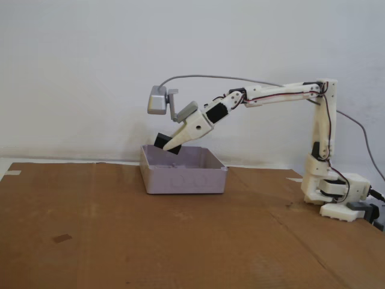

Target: Grasp a block and put it in the box.

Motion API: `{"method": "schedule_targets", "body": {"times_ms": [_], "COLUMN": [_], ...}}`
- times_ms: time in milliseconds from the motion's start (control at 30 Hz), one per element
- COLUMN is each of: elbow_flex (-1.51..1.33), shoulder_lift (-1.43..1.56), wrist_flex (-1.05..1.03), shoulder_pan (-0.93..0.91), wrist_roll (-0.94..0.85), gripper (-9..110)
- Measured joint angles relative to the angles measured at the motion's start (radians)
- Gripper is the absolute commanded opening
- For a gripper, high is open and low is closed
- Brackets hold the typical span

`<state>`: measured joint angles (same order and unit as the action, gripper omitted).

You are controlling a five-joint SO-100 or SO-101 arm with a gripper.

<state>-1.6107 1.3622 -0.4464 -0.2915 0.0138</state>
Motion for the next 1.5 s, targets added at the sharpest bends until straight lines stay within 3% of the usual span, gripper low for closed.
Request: {"method": "schedule_targets", "body": {"times_ms": [833,1500], "elbow_flex": [-0.023,-0.161], "shoulder_lift": [0.002,0.002], "wrist_flex": [0.0,0.0], "shoulder_pan": [-0.187,-0.235], "wrist_roll": [0.011,0.011], "gripper": [3,4]}}
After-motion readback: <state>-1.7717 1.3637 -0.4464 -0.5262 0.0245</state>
